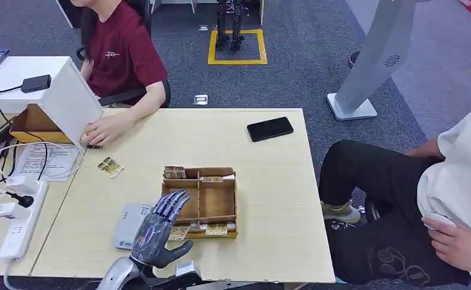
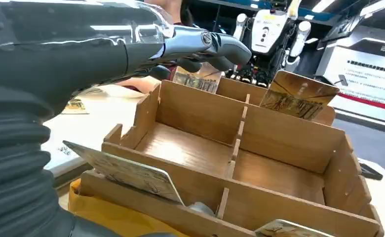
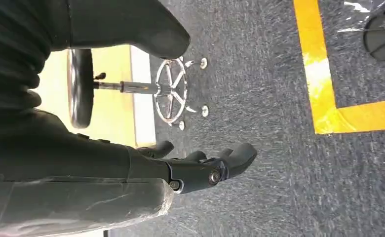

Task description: Pass the card to the sensor for recognition and then transmit it.

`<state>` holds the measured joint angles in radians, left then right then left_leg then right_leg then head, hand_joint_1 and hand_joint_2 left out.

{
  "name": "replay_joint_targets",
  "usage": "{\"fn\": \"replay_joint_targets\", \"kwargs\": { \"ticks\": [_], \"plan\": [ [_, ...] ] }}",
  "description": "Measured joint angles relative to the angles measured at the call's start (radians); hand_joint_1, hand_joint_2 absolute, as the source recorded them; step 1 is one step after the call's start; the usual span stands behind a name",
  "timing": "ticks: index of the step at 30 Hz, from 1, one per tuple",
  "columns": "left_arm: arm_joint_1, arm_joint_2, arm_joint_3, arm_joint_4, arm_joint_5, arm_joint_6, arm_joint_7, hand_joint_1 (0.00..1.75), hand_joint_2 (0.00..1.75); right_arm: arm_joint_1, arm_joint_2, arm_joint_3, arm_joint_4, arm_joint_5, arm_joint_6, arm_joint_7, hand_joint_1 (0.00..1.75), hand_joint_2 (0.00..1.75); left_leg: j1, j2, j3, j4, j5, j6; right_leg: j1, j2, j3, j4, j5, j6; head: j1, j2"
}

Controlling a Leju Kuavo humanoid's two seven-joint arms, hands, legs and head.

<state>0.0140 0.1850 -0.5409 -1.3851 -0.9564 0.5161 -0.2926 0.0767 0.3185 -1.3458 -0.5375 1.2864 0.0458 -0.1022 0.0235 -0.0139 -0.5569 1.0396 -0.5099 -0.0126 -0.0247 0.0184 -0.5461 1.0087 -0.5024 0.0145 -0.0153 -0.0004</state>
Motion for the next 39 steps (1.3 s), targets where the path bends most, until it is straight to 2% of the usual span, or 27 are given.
{"fn": "replay_joint_targets", "kwargs": {
  "ticks": [4, 10, 16, 24, 36, 39],
  "plan": [
    [0.003, 0.000, 0.000, 0.000, -0.002, 0.000, 0.004, 0.00, 1.75, -0.002, 0.000, -0.006, 0.004, 0.009, -0.009, -0.007, 0.00, 1.75, 0.000, 0.000, 0.000, 0.000, 0.000, 0.000, 0.000, 0.000, 0.000, 0.000, 0.000, 0.000, 0.000, 0.000],
    [-0.002, 0.000, 0.000, 0.006, -0.019, 0.007, 0.008, 0.00, 1.75, -0.013, 0.000, -0.030, -0.001, 0.022, 0.021, -0.007, 0.00, 1.75, 0.000, 0.000, 0.000, 0.000, 0.000, 0.000, 0.000, 0.000, 0.000, 0.000, 0.000, 0.000, 0.000, 0.000],
    [-0.002, 0.001, 0.000, 0.012, -0.069, 0.037, 0.042, 0.00, 1.75, -0.020, 0.000, -0.052, -0.001, 0.048, 0.018, -0.024, 0.00, 1.75, 0.000, 0.000, 0.000, 0.000, 0.000, 0.000, 0.000, 0.000, 0.000, 0.000, 0.000, 0.000, 0.000, 0.000],
    [-0.003, 0.006, 0.000, 0.019, -0.078, 0.042, 0.045, 0.00, 1.75, -0.027, 0.001, -0.071, -0.001, 0.052, 0.015, -0.027, 0.00, 1.75, 0.000, 0.000, 0.000, 0.000, 0.000, 0.000, 0.000, 0.000, 0.000, 0.000, 0.000, 0.000, 0.000, 0.000],
    [0.009, 0.021, 0.002, 0.019, -0.113, 0.063, 0.086, 0.00, 1.75, -0.030, 0.003, -0.092, 0.019, 0.092, -0.026, -0.042, 0.00, 1.75, 0.000, 0.000, 0.000, 0.000, 0.000, 0.000, 0.000, 0.000, 0.000, 0.000, 0.000, 0.000, 0.000, 0.000],
    [0.018, 0.026, 0.007, 0.019, -0.126, 0.077, 0.113, 0.00, 1.75, -0.030, 0.003, -0.098, 0.027, 0.106, -0.041, -0.048, 0.00, 1.75, 0.000, 0.000, 0.000, 0.000, 0.000, 0.000, 0.000, 0.000, 0.000, 0.000, 0.000, 0.000, 0.000, 0.000]
  ]
}}
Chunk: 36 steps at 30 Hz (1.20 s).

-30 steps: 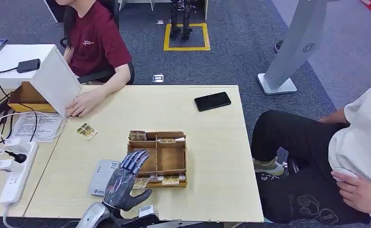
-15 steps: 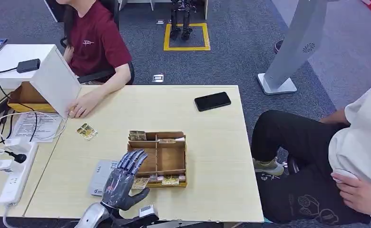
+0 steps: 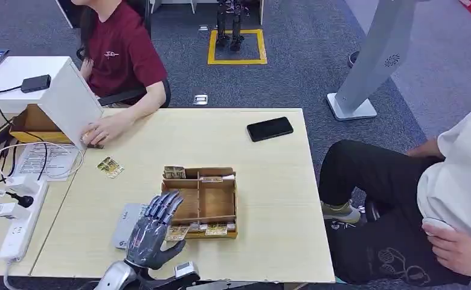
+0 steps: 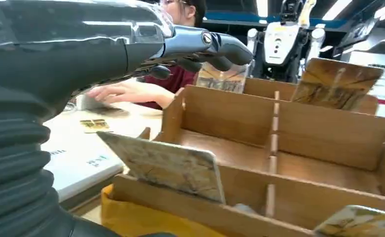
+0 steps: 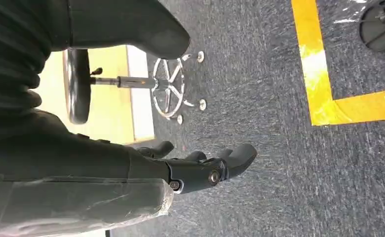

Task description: Pass the card to the sensor for recognition and then transmit it.

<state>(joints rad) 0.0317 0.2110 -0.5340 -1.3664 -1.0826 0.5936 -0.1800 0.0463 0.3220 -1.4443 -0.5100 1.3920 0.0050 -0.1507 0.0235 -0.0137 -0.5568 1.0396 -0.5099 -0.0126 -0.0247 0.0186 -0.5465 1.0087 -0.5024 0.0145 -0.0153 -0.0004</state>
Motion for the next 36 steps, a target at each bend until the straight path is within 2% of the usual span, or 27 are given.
{"fn": "replay_joint_targets", "kwargs": {
  "ticks": [6, 7, 8, 10, 11, 12, 13, 15, 16, 27, 29, 30, 32, 36],
  "plan": [
    [0.007, 0.007, 0.014, -0.005, 0.010, 0.006, 0.002, 0.00, 1.75, 0.000, 0.000, -0.006, 0.008, 0.011, -0.006, -0.005, 0.00, 1.75, 0.000, 0.000, 0.000, 0.000, 0.000, 0.000, 0.000, 0.000, 0.000, 0.000, 0.000, 0.000, 0.000, 0.000],
    [0.008, 0.007, 0.016, -0.005, 0.010, 0.006, 0.002, 1.68, 1.75, 0.000, 0.000, -0.007, 0.009, 0.014, -0.006, -0.007, 0.00, 1.75, 0.000, 0.000, 0.000, 0.000, 0.000, 0.000, 0.000, 0.000, 0.000, 0.000, 0.000, 0.000, 0.000, 0.000],
    [0.009, 0.007, 0.018, -0.005, 0.011, 0.006, 0.002, 1.75, 1.75, -0.001, 0.000, -0.009, 0.011, 0.020, -0.005, -0.011, 0.00, 1.75, 0.000, 0.000, 0.000, 0.000, 0.000, 0.000, 0.000, 0.000, 0.000, 0.000, 0.000, 0.000, 0.000, 0.000],
    [0.010, 0.007, 0.018, -0.005, 0.011, 0.005, 0.002, 1.71, 1.75, -0.001, 0.000, -0.015, 0.013, 0.023, -0.005, -0.014, 0.00, 1.75, 0.000, 0.000, 0.000, 0.000, 0.000, 0.000, 0.000, 0.000, 0.000, 0.000, 0.000, 0.000, 0.000, 0.000],
    [0.011, 0.007, 0.019, -0.005, 0.012, 0.004, 0.002, 1.59, 1.75, -0.001, 0.000, -0.019, 0.014, 0.027, -0.005, -0.015, 0.00, 1.75, 0.000, 0.000, 0.000, 0.000, 0.000, 0.000, 0.000, 0.000, 0.000, 0.000, 0.000, 0.000, 0.000, 0.000],
    [0.012, 0.008, 0.019, -0.005, 0.012, 0.004, 0.002, 1.75, 1.75, -0.001, 0.000, -0.024, 0.015, 0.031, -0.004, -0.017, 0.00, 1.75, 0.000, 0.000, 0.000, 0.000, 0.000, 0.000, 0.000, 0.000, 0.000, 0.000, 0.000, 0.000, 0.000, 0.000],
    [0.013, 0.008, 0.019, -0.005, 0.013, 0.004, 0.002, 1.75, 1.75, -0.001, 0.000, -0.026, 0.015, 0.032, -0.003, -0.018, 0.00, 1.75, 0.000, 0.000, 0.000, 0.000, 0.000, 0.000, 0.000, 0.000, 0.000, 0.000, 0.000, 0.000, 0.000, 0.000],
    [0.014, 0.008, 0.019, -0.005, 0.014, 0.004, 0.002, 1.57, 1.75, -0.002, 0.000, -0.031, 0.016, 0.034, -0.002, -0.020, 0.00, 1.75, 0.000, 0.000, 0.000, 0.000, 0.000, 0.000, 0.000, 0.000, 0.000, 0.000, 0.000, 0.000, 0.000, 0.000],
    [0.014, 0.008, 0.019, -0.005, 0.014, 0.004, 0.002, 1.62, 1.75, -0.002, 0.000, -0.032, 0.016, 0.035, -0.001, -0.020, 0.00, 1.75, 0.000, 0.000, 0.000, 0.000, 0.000, 0.000, 0.000, 0.000, 0.000, 0.000, 0.000, 0.000, 0.000, 0.000],
    [0.015, 0.012, 0.019, -0.005, 0.015, 0.003, 0.001, 1.62, 1.75, -0.009, 0.000, -0.047, 0.016, 0.039, 0.000, -0.020, 0.00, 1.75, 0.000, 0.000, 0.000, 0.000, 0.000, 0.000, 0.000, 0.000, 0.000, 0.000, 0.000, 0.000, 0.000, 0.000],
    [0.015, 0.013, 0.019, -0.005, 0.014, 0.003, 0.001, 1.75, 1.75, -0.010, 0.000, -0.047, 0.016, 0.039, 0.000, -0.020, 0.00, 1.75, 0.000, 0.000, 0.000, 0.000, 0.000, 0.000, 0.000, 0.000, 0.000, 0.000, 0.000, 0.000, 0.000, 0.000],
    [0.015, 0.014, 0.019, -0.005, 0.015, 0.003, 0.001, 1.75, 1.75, -0.010, 0.000, -0.047, 0.016, 0.039, 0.000, -0.020, 0.00, 1.75, 0.000, 0.000, 0.000, 0.000, 0.000, 0.000, 0.000, 0.000, 0.000, 0.000, 0.000, 0.000, 0.000, 0.000],
    [0.015, 0.014, 0.019, -0.005, 0.014, 0.003, 0.001, 1.59, 1.75, -0.010, 0.000, -0.048, 0.016, 0.042, 0.000, -0.021, 0.00, 1.75, 0.000, 0.000, 0.000, 0.000, 0.000, 0.000, 0.000, 0.000, 0.000, 0.000, 0.000, 0.000, 0.000, 0.000],
    [0.015, 0.014, 0.019, -0.005, 0.017, 0.002, 0.001, 1.75, 1.75, -0.012, 0.000, -0.056, 0.016, 0.063, 0.001, -0.031, 0.00, 1.75, 0.000, 0.000, 0.000, 0.000, 0.000, 0.000, 0.000, 0.000, 0.000, 0.000, 0.000, 0.000, 0.000, 0.000]
  ]
}}
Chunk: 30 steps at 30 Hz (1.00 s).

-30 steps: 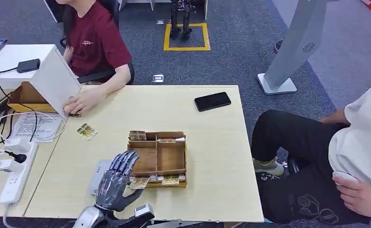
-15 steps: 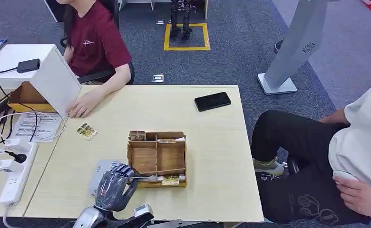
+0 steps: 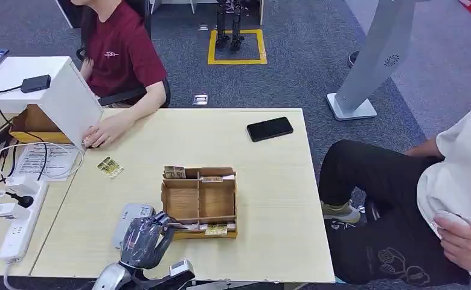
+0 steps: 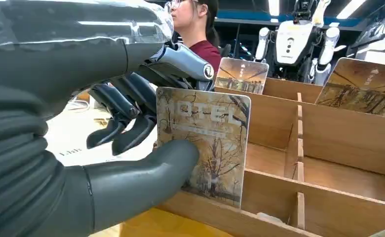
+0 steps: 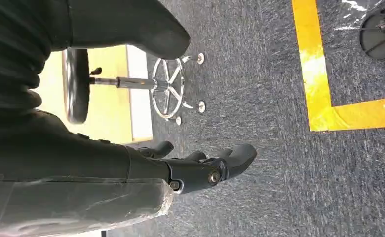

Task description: Pass the card to the sensor for recognition and then transmit it.

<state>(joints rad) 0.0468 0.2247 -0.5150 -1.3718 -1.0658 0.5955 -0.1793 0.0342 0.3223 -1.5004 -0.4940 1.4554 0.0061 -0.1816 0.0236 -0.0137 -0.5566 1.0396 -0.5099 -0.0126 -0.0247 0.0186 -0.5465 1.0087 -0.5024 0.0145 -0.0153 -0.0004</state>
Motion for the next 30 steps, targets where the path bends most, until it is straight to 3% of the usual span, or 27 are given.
{"fn": "replay_joint_targets", "kwargs": {
  "ticks": [6, 12, 15, 21, 30],
  "plan": [
    [0.000, 0.000, 0.000, 0.000, 0.016, -0.010, -0.005, 1.75, 1.75, -0.009, 0.000, -0.024, 0.000, 0.031, 0.002, -0.006, 0.00, 1.75, 0.000, 0.000, 0.000, 0.000, 0.000, 0.000, 0.000, 0.000, 0.000, 0.000, 0.000, 0.000, 0.000, 0.000],
    [-0.005, 0.007, 0.021, -0.056, 0.208, -0.079, -0.102, 1.75, 1.75, -0.014, 0.000, -0.041, 0.000, 0.045, -0.003, -0.013, 0.00, 1.75, 0.000, 0.000, 0.000, 0.000, 0.000, 0.000, 0.000, 0.000, 0.000, 0.000, 0.000, 0.000, 0.000, 0.000],
    [-0.034, 0.019, 0.045, -0.117, 0.253, -0.116, -0.109, 1.75, 1.75, -0.015, 0.000, -0.043, 0.000, 0.052, -0.005, -0.014, 0.00, 1.75, 0.000, 0.000, 0.000, 0.000, 0.001, -0.001, 0.000, 0.000, -0.001, 0.000, 0.000, 0.000, 0.000, 0.000],
    [-0.208, 0.096, 0.155, -0.214, 0.342, -0.270, -0.091, 1.75, 1.75, -0.018, 0.000, -0.044, 0.000, 0.075, 0.003, -0.021, 0.00, 1.75, 0.000, -0.001, 0.001, 0.000, 0.003, -0.003, 0.000, -0.001, -0.001, 0.002, 0.002, -0.002, 0.000, 0.000],
    [-0.445, 0.160, 0.261, -0.173, 0.355, -0.376, -0.016, 1.75, 1.75, -0.023, 0.000, -0.045, -0.004, 0.107, 0.010, -0.016, 0.00, 1.75, 0.001, -0.001, -0.001, 0.000, 0.004, -0.002, 0.001, 0.000, -0.002, 0.002, 0.002, -0.003, 0.000, 0.000]
  ]
}}
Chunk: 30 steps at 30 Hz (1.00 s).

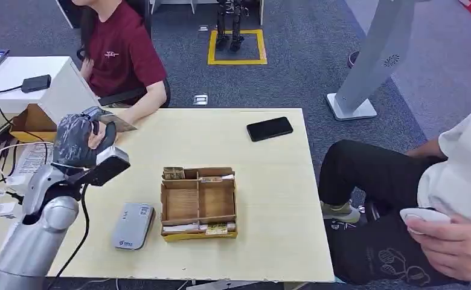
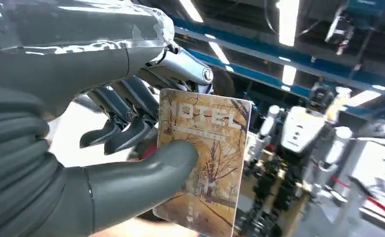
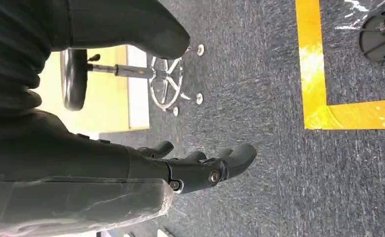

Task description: Pass the card to the sensor for recognition and then transmit it.

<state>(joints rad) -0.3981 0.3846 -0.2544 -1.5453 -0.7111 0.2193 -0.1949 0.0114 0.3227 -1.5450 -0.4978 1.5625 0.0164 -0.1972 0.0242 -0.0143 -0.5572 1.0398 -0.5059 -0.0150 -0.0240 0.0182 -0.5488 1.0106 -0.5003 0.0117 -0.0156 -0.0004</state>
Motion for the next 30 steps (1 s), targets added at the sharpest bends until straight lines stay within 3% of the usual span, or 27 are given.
{"fn": "replay_joint_targets", "kwargs": {
  "ticks": [5, 12, 18, 27, 28, 29, 30],
  "plan": [
    [-0.182, -0.003, 0.008, 0.185, -0.114, 0.031, 0.094, 1.75, 1.75, -0.007, 0.000, 0.000, -0.007, 0.007, 0.015, 0.013, 0.00, 1.75, 0.000, 0.000, 0.000, 0.000, 0.000, 0.000, 0.000, 0.000, 0.000, 0.000, 0.002, 0.001, 0.000, 0.000],
    [-0.374, -0.047, 0.008, 0.463, -0.183, 0.079, 0.166, 1.75, 1.75, -0.014, 0.000, 0.006, -0.011, 0.007, 0.016, 0.016, 0.00, 1.75, 0.000, 0.001, -0.001, 0.000, 0.002, 0.000, 0.000, 0.002, -0.001, 0.000, 0.002, 0.001, 0.000, 0.000],
    [-0.478, -0.081, 0.008, 0.659, -0.204, 0.128, 0.162, 1.75, 1.75, -0.025, 0.000, 0.012, -0.011, 0.007, 0.016, 0.026, 0.00, 1.75, 0.000, 0.002, -0.001, 0.000, 0.002, 0.000, 0.000, 0.003, -0.002, 0.000, 0.003, 0.001, 0.000, 0.000],
    [-0.512, -0.131, 0.008, 0.803, -0.198, 0.142, 0.141, 1.71, 1.75, -0.062, -0.021, 0.020, 0.060, -0.003, -0.034, 0.064, 0.00, 1.75, 0.000, 0.003, -0.001, 0.000, 0.002, 0.000, 0.000, 0.003, -0.002, 0.000, 0.003, 0.001, 0.001, 0.000],
    [-0.513, -0.134, 0.008, 0.810, -0.197, 0.143, 0.140, 1.54, 1.75, -0.064, -0.023, 0.021, 0.069, -0.007, -0.038, 0.064, 0.00, 1.75, 0.000, 0.002, -0.001, 0.000, 0.002, 0.000, 0.000, 0.003, -0.002, 0.000, 0.003, 0.001, 0.000, 0.000],
    [-0.514, -0.136, 0.008, 0.816, -0.197, 0.144, 0.140, 1.48, 1.75, -0.066, -0.026, 0.021, 0.078, -0.010, -0.041, 0.064, 0.00, 1.75, 0.000, 0.002, -0.001, 0.000, 0.002, 0.000, 0.000, 0.003, -0.002, 0.000, 0.003, 0.001, 0.000, 0.000],
    [-0.514, -0.138, 0.008, 0.820, -0.196, 0.144, 0.139, 0.00, 1.75, -0.068, -0.029, 0.021, 0.086, -0.011, -0.043, 0.064, 0.00, 1.75, 0.000, 0.002, -0.002, 0.000, 0.002, 0.000, 0.000, 0.003, -0.002, 0.000, 0.003, 0.001, 0.000, 0.000]
  ]
}}
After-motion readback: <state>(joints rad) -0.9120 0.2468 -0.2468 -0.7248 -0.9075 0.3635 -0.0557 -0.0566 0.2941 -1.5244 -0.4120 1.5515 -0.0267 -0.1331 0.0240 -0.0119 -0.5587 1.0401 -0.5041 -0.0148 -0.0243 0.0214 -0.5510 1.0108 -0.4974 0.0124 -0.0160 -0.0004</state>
